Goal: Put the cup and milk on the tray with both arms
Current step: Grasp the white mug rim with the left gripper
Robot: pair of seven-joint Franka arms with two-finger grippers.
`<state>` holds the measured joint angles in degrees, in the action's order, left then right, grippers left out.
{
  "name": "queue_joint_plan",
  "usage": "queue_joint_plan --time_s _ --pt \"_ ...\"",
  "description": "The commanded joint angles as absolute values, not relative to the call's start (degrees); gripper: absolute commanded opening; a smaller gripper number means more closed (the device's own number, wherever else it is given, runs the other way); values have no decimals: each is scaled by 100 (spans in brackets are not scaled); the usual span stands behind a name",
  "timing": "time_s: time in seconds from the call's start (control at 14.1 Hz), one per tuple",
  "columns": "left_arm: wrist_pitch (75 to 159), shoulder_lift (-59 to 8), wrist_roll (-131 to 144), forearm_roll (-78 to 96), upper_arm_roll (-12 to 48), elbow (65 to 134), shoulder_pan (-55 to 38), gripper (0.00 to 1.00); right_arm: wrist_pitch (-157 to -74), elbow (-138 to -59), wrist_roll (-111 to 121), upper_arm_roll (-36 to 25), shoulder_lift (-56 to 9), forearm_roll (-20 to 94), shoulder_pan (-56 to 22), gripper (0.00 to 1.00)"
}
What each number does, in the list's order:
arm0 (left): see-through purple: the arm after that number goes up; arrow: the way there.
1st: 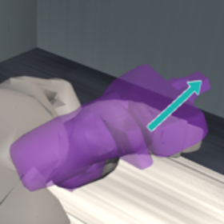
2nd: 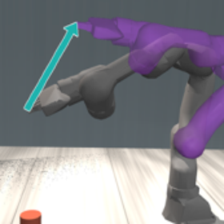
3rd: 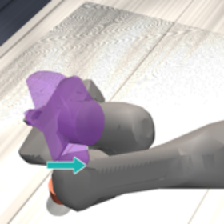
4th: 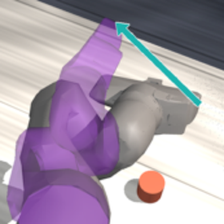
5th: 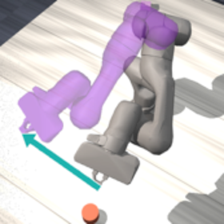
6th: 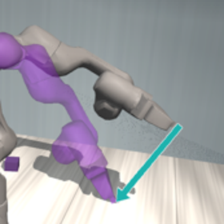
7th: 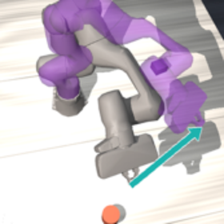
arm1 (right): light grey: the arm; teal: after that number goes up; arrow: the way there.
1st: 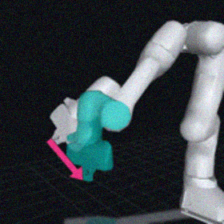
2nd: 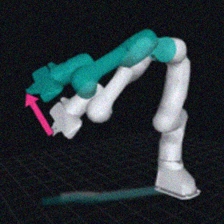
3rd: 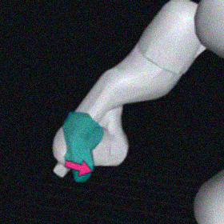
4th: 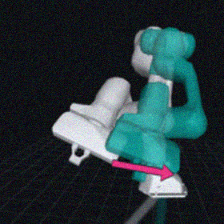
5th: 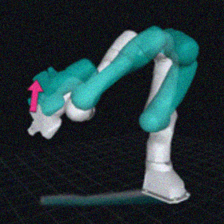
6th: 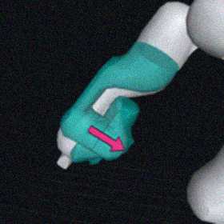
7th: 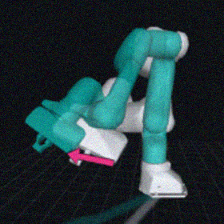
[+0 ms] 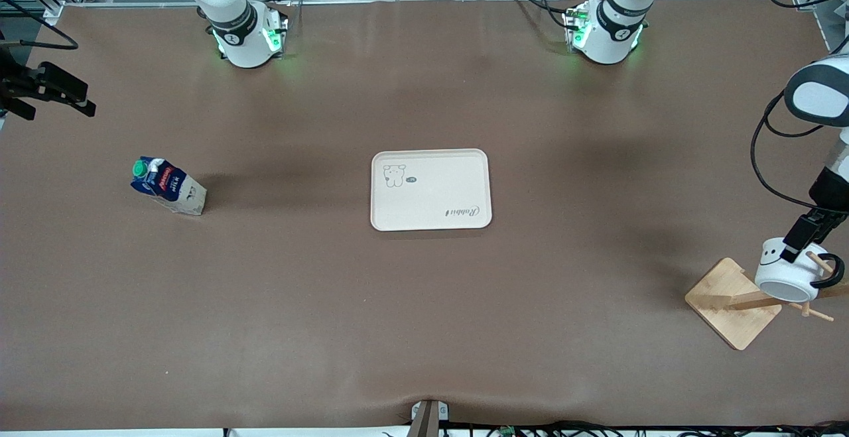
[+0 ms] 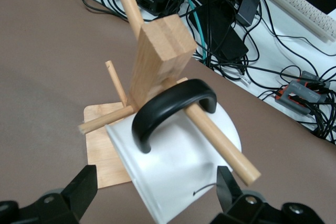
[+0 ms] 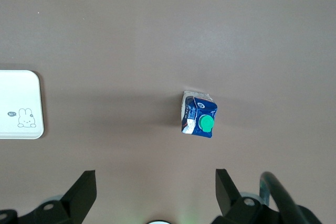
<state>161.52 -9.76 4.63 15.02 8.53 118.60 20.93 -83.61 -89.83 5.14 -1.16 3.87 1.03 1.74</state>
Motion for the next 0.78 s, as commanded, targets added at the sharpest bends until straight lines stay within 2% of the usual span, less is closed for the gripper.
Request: queue_joint_plan --time_s 0.0,0.42,0.71 --pt "16391 -1107 352 1626 914 11777 2083 100 -8279 -8886 466 -70 343 202 264 100" --pt "16392 -1186 404 1626 1081 11655 2057 50 -8279 -8886 466 -70 343 202 281 100" --pt "16392 -1274 457 1626 1213 11461 2039 32 -8279 -8886 466 -70 343 202 281 100"
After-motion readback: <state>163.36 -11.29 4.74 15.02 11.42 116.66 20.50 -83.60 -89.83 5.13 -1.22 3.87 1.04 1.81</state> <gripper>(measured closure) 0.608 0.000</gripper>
